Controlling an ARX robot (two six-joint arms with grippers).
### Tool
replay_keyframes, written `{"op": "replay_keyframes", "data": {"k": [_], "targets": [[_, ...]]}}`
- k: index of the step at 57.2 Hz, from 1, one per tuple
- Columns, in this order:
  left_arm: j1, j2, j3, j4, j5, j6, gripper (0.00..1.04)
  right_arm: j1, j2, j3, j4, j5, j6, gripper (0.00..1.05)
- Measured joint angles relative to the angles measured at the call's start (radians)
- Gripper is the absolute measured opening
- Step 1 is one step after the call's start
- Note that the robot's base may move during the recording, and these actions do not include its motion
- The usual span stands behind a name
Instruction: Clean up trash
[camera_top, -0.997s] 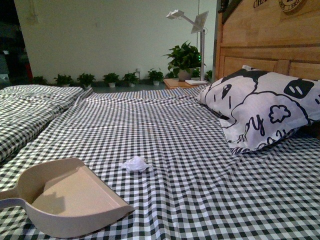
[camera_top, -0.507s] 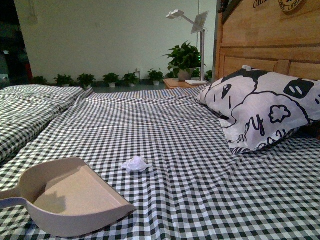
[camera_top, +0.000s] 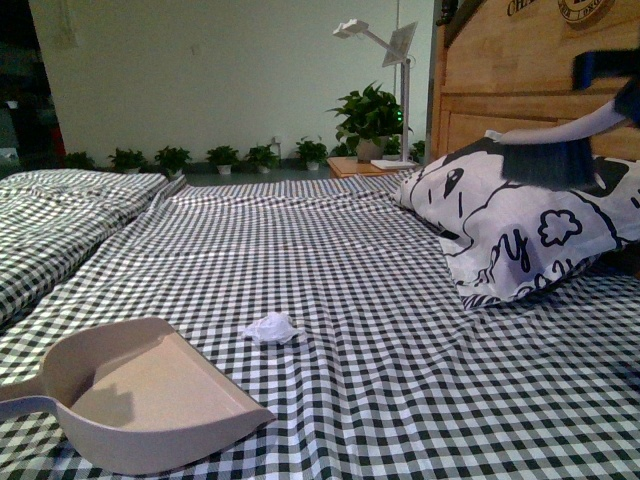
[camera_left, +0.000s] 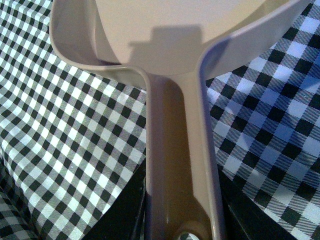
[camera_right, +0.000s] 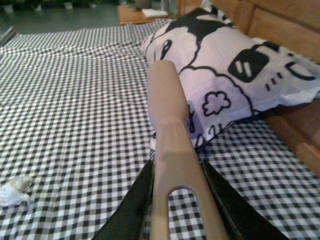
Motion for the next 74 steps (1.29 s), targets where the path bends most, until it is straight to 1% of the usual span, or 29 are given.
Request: {"op": "replay_keyframes", "data": {"k": [18,40,57,74], "targets": [[0.000,0.008,0.000,0.000,0.000,0.000,0.28,0.080,0.283,0.100,0.024,-0.008,0.018,0.23],[-0.005,0.023,0.006,0.000,0.004,0.000,0.28,0.132,0.484,0.237,-0.009,-0.008,0.044,0.23],[-0.005,0.047,0.019,0.016,0.005,-0.007,0.28,0.173,0.568,0.335,-0.015,-0.003,0.068,0.23],[-0.005,0.057,0.019,0.031,0.004,-0.023,0.28,0.200,0.591,0.367,-0.010,0.003,0.099,0.23]]}}
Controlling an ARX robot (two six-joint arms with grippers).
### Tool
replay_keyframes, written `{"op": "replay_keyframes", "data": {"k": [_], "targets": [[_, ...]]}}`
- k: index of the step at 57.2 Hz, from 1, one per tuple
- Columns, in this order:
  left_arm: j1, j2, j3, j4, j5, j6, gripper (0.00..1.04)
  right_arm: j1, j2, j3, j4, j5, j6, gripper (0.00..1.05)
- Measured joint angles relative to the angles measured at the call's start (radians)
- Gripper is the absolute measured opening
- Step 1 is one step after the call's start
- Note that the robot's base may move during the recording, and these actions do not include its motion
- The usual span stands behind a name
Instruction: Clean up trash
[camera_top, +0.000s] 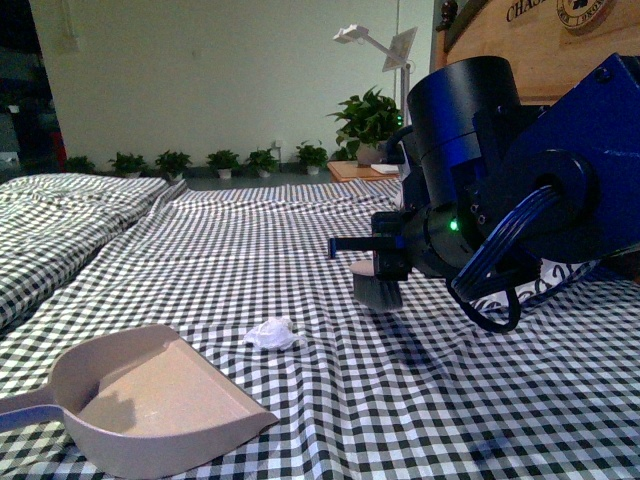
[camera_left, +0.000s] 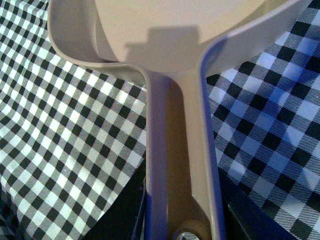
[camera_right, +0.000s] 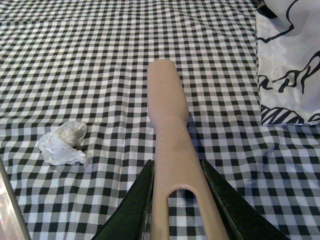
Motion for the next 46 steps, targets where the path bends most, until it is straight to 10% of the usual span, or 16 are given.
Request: {"op": "replay_keyframes", "data": {"k": [46], "targets": [[0.000,0.000,0.000,0.000,0.000,-0.003,0.28,0.128,0.048,-0.130,0.204,-0.043,0.084,0.23]]}}
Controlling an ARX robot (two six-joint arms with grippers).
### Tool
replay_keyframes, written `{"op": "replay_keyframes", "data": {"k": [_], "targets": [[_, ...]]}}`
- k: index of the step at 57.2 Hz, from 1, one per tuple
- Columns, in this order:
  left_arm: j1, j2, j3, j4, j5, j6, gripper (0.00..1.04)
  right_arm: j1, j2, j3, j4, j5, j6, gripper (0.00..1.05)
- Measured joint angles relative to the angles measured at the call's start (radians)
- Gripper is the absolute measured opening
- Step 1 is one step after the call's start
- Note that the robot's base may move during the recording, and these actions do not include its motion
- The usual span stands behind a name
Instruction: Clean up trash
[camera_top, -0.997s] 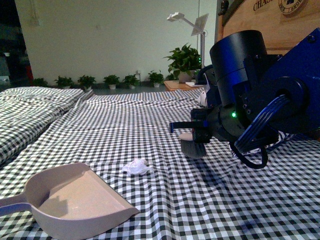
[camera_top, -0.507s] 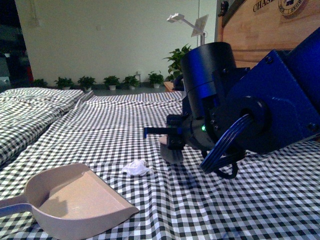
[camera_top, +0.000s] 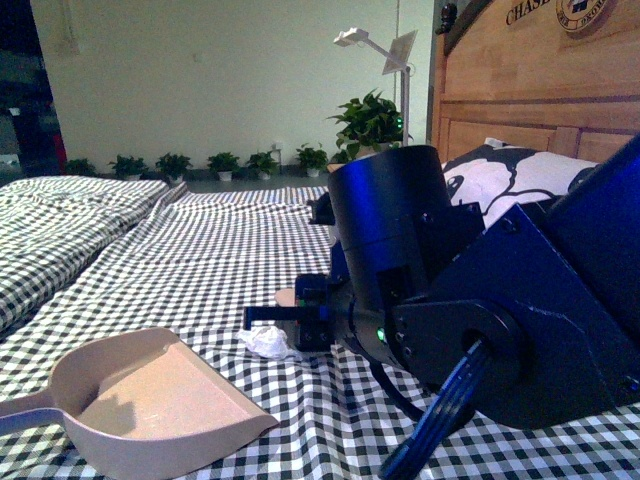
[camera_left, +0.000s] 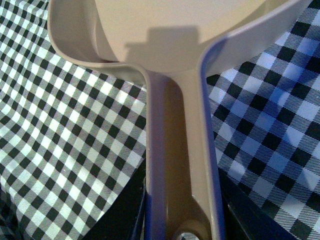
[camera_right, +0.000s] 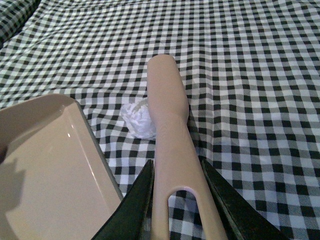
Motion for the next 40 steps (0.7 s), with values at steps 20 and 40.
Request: {"op": "replay_keyframes", "data": {"k": [20,40], "targets": [[0.000,0.000,0.000,0.000,0.000,0.000,0.28,-0.010,-0.018,-0.114,0.081,-0.061,0.002,0.23],[0.000,0.000,0.000,0.000,0.000,0.000,0.28,0.048,-0.098,-0.219,0.161,-0.131,0.025,0.23]]}}
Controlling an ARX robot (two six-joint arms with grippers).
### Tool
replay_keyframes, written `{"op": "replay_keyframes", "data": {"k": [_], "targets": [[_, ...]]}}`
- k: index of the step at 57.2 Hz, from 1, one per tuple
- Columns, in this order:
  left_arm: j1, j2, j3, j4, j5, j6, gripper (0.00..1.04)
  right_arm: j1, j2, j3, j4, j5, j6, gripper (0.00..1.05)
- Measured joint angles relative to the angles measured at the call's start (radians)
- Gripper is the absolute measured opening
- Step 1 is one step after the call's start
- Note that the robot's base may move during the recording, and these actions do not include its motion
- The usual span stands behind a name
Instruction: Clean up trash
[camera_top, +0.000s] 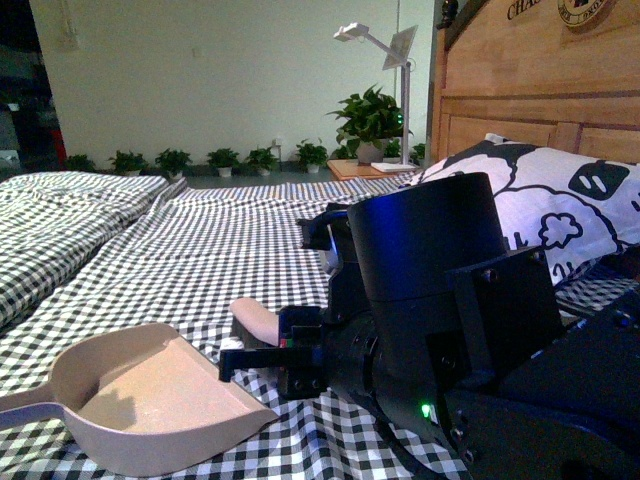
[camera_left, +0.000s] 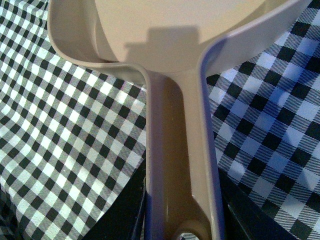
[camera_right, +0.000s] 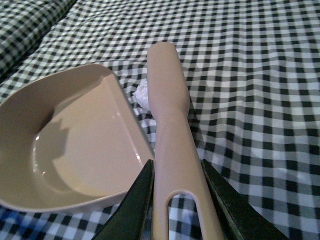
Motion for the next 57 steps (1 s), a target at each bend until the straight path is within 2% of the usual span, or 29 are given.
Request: {"op": "replay_keyframes", "data": {"k": [30,46,57], "targets": [[0.000,0.000,0.000,0.000,0.000,0.000,0.28,0.057,-0.187,-0.182,0.026,-0.021,0.046,0.23],[0.000,0.000,0.000,0.000,0.000,0.000,0.28,0.053,-0.312,-0.202,0.020,-0.003,0.064,0.23],[0.000,0.000,0.000,0.000,0.000,0.000,0.28,0.030,-0.274,-0.175,0.026,0.009,0.058,0.23]]}}
